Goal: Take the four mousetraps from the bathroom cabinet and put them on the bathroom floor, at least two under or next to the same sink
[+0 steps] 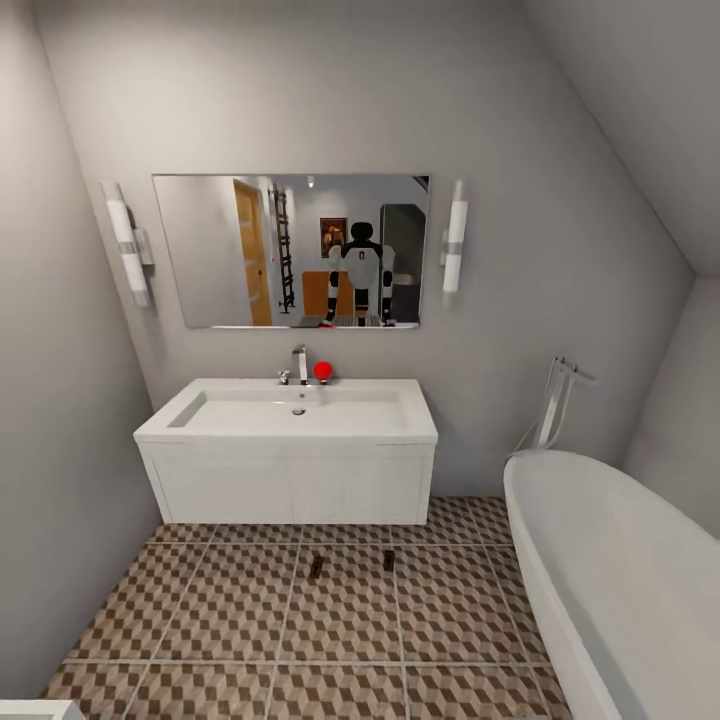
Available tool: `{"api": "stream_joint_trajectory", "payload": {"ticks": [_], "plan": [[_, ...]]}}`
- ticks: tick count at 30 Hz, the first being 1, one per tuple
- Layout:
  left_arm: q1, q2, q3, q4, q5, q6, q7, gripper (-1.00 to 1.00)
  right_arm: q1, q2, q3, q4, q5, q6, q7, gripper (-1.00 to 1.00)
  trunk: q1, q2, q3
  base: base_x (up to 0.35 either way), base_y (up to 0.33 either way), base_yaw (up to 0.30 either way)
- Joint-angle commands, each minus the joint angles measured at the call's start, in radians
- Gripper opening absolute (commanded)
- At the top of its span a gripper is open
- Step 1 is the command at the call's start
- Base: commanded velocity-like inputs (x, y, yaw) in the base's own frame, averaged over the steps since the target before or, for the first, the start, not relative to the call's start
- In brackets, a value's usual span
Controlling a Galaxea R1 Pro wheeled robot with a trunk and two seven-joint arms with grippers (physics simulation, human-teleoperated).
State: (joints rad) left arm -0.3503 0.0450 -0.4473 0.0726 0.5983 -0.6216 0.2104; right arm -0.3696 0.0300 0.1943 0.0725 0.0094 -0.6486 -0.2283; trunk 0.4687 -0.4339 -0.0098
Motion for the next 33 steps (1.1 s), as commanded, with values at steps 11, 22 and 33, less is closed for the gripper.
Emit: {"api": "stream_joint_trajectory", "payload": {"ticks": [11, 22, 33], "plan": [[-0.001, -0.001, -0.006, 0.003, -0.005, -0.003, 0.007, 1.00, -0.002, 0.001, 0.008, 0.004, 0.001, -0.003, -0.008, 1.00, -0.019, 0.034, 0.015, 0.000, 0.000, 0.000], [-0.001, -0.001, -0.006, 0.003, -0.005, -0.003, 0.007, 1.00, -0.002, 0.002, 0.008, 0.004, 0.001, -0.003, -0.008, 1.00, -0.019, 0.034, 0.015, 0.000, 0.000, 0.000], [0.000, -0.001, -0.006, 0.003, -0.005, -0.003, 0.007, 1.00, -0.002, 0.002, 0.008, 0.005, 0.001, -0.003, -0.008, 1.00, -0.019, 0.034, 0.015, 0.000, 0.000, 0.000]]}}
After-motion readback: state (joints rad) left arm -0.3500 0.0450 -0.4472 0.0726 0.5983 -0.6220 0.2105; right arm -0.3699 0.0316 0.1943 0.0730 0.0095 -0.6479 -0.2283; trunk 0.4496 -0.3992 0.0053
